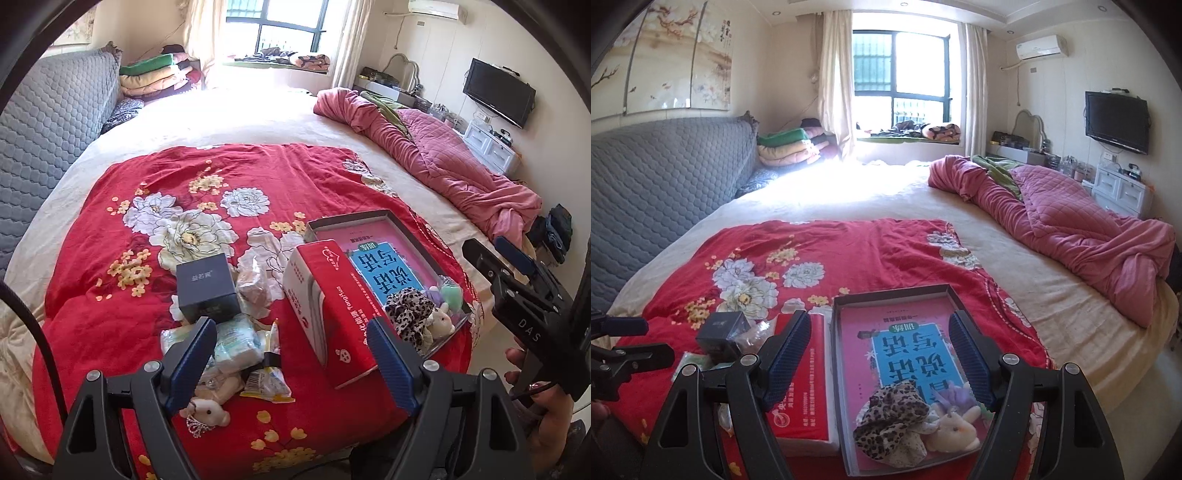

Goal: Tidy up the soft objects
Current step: 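Withdraw both open grippers from the tray toward the remaining pile, then move left gripper to white wet-wipe pack while right gripper approaches clear plastic bag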

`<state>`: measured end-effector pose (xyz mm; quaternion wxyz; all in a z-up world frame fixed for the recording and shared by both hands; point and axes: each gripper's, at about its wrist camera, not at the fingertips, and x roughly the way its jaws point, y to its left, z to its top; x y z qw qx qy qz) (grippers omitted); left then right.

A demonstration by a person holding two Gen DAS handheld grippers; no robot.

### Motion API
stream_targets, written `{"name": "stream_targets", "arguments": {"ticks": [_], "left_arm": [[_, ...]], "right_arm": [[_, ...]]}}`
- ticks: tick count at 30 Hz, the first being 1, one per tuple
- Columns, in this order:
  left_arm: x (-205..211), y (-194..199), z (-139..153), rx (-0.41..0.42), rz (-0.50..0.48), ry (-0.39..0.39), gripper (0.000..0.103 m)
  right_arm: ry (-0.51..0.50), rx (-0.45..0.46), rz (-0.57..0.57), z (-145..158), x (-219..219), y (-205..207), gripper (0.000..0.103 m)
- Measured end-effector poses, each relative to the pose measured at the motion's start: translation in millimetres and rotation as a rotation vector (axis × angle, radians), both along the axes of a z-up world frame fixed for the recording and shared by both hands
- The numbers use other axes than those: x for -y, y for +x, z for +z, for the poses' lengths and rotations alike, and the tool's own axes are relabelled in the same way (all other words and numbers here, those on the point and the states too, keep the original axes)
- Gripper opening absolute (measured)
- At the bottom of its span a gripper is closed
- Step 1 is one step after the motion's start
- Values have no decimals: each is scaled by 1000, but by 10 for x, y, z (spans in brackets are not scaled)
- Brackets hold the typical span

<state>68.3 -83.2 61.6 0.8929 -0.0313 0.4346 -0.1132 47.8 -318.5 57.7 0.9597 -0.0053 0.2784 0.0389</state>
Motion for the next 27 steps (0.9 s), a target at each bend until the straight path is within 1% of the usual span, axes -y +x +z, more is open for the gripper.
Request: {"name": "stream_targets", "arguments": {"ticks": [12, 21, 27], "left_arm": [[-477, -71, 153, 10, 90, -10, 83], [-809, -105, 168, 7, 157, -23, 83], [-1033, -115, 88, -5, 197, -34, 83]], "right_arm": [[-20, 27, 82, 163, -349, -68, 78], [-27, 29, 126, 237, -543, -109, 78], [-41, 21, 170, 237, -720, -120, 78]]}}
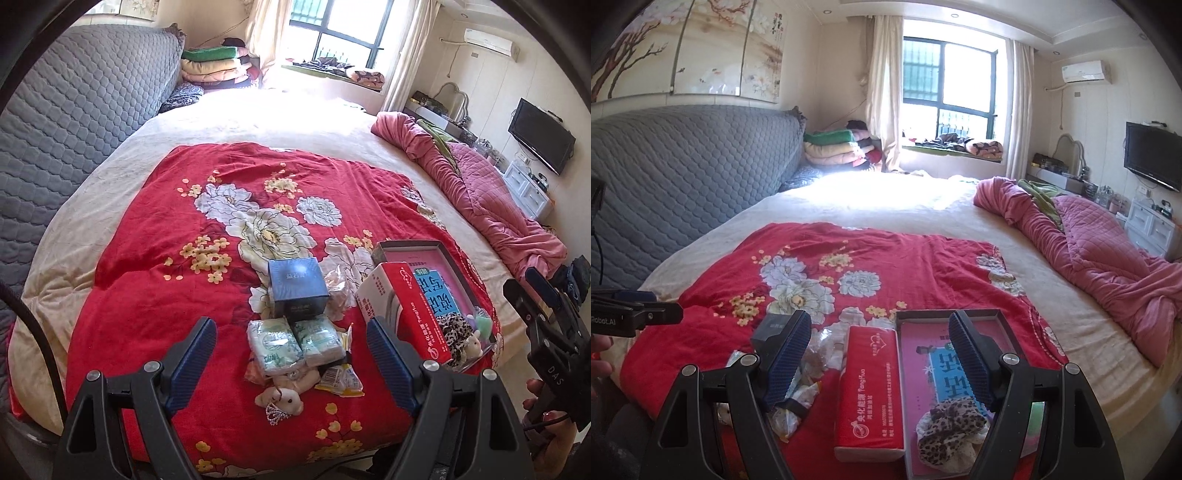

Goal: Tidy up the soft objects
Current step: 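Move left gripper to white wet-wipe pack while right gripper approaches clear plastic bag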

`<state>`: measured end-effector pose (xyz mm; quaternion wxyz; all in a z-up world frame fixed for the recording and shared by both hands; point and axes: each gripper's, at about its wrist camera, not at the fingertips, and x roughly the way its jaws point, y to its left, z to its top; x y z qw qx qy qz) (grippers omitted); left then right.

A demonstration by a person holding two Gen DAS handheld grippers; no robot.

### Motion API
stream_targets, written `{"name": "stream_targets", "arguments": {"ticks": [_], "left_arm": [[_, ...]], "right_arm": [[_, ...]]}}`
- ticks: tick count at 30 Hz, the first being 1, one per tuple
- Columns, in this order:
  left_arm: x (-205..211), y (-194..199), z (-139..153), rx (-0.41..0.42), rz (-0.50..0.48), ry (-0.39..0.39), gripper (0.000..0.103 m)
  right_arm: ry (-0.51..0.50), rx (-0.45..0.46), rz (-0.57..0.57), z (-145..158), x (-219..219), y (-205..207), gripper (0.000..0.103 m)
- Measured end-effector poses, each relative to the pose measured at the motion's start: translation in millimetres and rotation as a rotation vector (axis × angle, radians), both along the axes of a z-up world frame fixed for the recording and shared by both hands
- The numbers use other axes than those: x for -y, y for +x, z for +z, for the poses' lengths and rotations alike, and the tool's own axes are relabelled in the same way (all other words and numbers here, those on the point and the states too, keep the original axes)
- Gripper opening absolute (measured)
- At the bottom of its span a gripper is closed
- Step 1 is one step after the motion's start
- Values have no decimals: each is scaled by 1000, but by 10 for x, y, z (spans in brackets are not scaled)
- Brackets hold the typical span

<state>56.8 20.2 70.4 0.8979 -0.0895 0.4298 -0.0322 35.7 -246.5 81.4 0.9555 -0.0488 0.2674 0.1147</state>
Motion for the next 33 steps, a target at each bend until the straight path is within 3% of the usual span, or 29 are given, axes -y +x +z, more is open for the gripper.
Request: {"name": "stream_targets", "arguments": {"ticks": [10, 26, 33], "left_arm": [[-231, 15, -245, -33, 32, -39, 83], [-350, 138, -683, -94, 35, -77, 83], [-477, 260, -1028, -156, 43, -148, 83]], "right_arm": [[-36, -43, 81, -141, -368, 21, 78], [-92, -146, 141, -622, -742, 199, 78], [-123, -171, 150, -760, -836, 327, 78]]}}
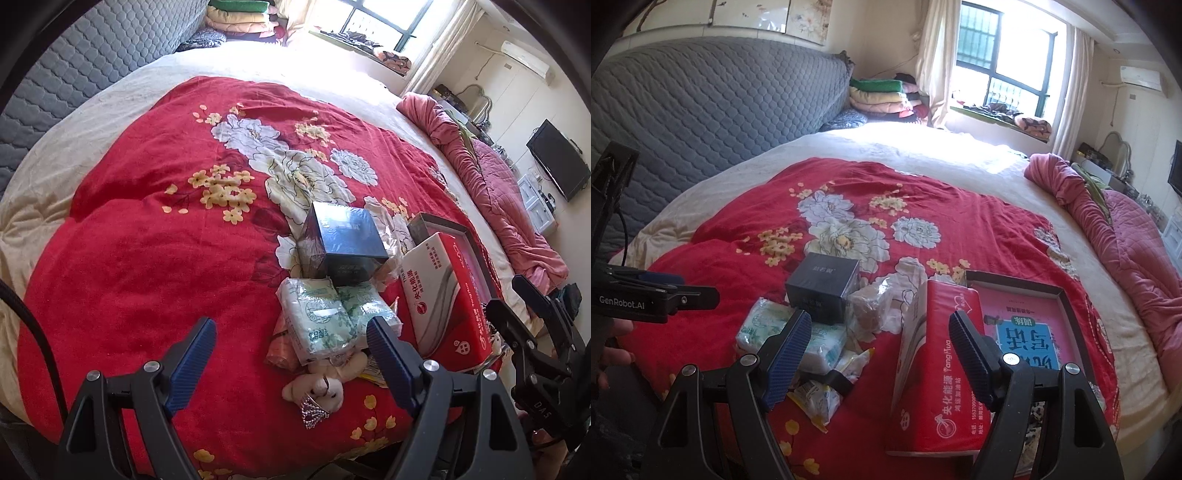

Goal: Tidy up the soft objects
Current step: 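Move left gripper to white wet-wipe pack while right gripper approaches clear plastic bag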

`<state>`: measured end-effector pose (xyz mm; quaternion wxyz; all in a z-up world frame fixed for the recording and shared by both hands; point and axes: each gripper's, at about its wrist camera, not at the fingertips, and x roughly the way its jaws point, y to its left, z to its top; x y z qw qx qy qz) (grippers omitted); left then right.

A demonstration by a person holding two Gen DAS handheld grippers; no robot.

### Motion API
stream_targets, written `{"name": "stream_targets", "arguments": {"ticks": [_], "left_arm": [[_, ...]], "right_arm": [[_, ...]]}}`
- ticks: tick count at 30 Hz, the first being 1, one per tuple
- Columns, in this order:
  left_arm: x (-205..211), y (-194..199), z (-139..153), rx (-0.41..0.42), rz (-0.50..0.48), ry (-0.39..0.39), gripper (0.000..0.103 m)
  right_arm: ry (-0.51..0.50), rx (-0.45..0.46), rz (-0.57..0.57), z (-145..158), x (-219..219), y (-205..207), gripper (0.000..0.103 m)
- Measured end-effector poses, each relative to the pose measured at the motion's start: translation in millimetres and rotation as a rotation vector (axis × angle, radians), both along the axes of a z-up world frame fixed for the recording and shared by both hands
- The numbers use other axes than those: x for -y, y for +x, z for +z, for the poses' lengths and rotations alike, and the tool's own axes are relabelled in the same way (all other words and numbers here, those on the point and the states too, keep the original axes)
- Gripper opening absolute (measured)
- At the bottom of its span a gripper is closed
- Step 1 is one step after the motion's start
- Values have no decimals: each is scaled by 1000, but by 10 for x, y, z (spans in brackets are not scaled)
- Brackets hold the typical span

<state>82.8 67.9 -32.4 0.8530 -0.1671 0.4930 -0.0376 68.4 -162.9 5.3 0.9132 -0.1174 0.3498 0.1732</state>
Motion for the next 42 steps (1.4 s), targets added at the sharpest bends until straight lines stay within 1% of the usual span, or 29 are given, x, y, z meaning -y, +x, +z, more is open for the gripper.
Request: {"name": "stream_targets", "arguments": {"ticks": [8, 10, 15, 21, 25, 28, 30, 34, 36, 40, 42], "left_arm": [[-57, 228, -322, -67, -8, -69, 83], [-22, 294, -354, -74, -17, -70, 83], [121, 457, -412, -88, -50, -35, 83], [268, 612, -493, -122, -82, -6, 83], [340, 683, -551, -146, -94, 26, 83], [382, 722, -586, -155, -100, 47, 83], [402, 744, -613, -162, -101, 48, 83], [426, 765, -661, -173, -100, 88, 83], [418, 773, -682, -178, -103, 78, 83], [415, 782, -705, -176, -103, 101, 83], [401, 788, -733, -184, -103, 97, 83]], "right_arm": [[-52, -14, 4, -135, -132, 208, 78], [-56, -20, 4, -163, -159, 258, 78], [-104, -29, 23, -248, -262, 381, 78], [-245, -62, 59, -388, -376, 593, 78], [-287, -102, 127, -444, -403, 763, 78], [-325, -152, 214, -513, -498, 872, 78], [-361, -166, 265, -569, -573, 927, 78], [-437, -221, 317, -721, -699, 1075, 78], [-484, -234, 336, -810, -729, 1134, 78], [-524, -275, 368, -956, -756, 1235, 78], [-539, -283, 374, -1003, -772, 1281, 78]]}}
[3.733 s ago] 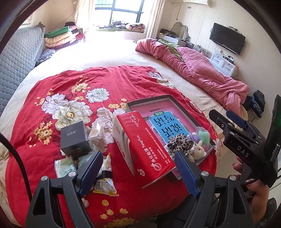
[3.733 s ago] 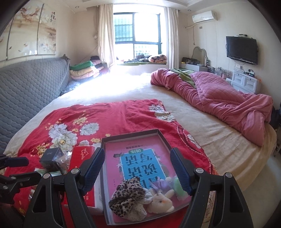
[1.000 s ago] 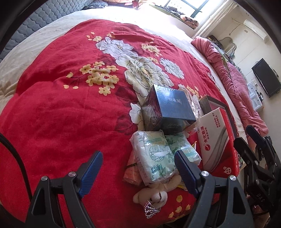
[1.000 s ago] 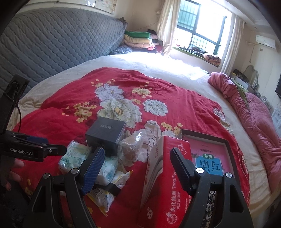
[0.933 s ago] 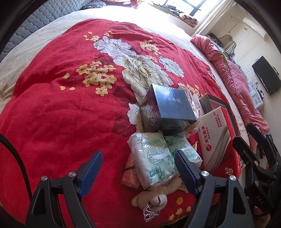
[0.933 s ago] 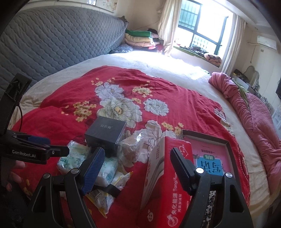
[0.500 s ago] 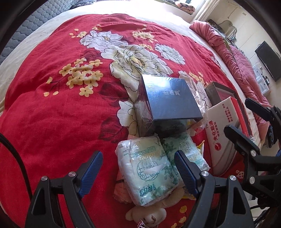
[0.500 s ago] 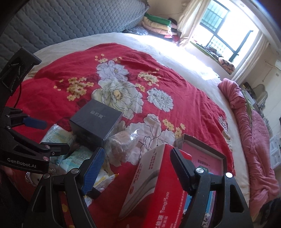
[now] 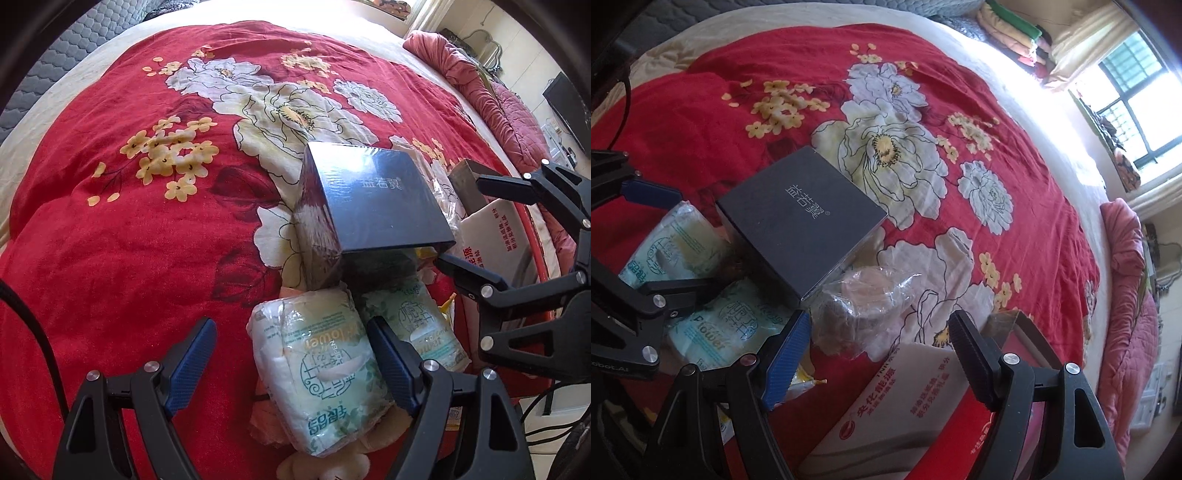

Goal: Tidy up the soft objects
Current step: 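Move left gripper to white wet-wipe pack while right gripper approaches clear plastic bag, then close left gripper on white pack while right gripper closes on plastic bag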

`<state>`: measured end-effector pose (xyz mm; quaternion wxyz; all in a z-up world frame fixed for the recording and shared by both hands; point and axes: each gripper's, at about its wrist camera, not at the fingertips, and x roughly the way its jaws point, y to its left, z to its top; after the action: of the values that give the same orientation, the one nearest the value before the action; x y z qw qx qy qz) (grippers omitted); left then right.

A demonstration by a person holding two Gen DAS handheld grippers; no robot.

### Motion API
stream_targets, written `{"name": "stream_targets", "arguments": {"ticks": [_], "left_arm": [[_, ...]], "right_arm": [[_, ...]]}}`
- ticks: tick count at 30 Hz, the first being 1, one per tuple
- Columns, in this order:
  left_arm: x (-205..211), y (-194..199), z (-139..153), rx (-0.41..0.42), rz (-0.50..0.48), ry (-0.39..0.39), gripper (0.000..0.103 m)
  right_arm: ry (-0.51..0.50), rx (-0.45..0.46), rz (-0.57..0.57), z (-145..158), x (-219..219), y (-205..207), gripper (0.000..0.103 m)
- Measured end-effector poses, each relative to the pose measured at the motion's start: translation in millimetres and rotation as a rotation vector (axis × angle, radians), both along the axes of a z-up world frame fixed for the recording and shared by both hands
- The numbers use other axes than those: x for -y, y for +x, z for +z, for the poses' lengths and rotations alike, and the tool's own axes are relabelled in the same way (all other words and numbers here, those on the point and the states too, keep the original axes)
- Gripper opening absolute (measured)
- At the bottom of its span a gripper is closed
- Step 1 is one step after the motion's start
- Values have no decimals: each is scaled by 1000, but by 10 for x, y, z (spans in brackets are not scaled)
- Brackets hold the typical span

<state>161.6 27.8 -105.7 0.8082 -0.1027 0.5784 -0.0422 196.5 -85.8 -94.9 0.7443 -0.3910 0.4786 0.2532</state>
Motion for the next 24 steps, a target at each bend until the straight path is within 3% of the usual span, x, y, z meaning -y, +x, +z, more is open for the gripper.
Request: {"name": "stream_targets", "arguments": {"ticks": [4, 6, 9, 14, 22, 24], "left_arm": [[-43, 3, -55, -11, 4, -34, 83], [-59, 4, -65, -13, 8, -49, 83], [-71, 2, -79, -11, 6, -64, 83], [-110, 1, -95, -2, 18, -104, 82], [-221, 2, -98, 9, 62, -151, 68], [-263, -8, -88, 10, 72, -154, 59]], "right_arm": [[-19, -10, 19, -82, -27, 74, 78], [-17, -30, 22, -120, -31, 94, 74], [3, -68, 24, -160, -52, 96, 52], [44, -31, -12, -111, -1, 48, 49], [219, 48, -153, 295, 300, -101, 44], [253, 57, -175, 353, 335, -139, 43]]}}
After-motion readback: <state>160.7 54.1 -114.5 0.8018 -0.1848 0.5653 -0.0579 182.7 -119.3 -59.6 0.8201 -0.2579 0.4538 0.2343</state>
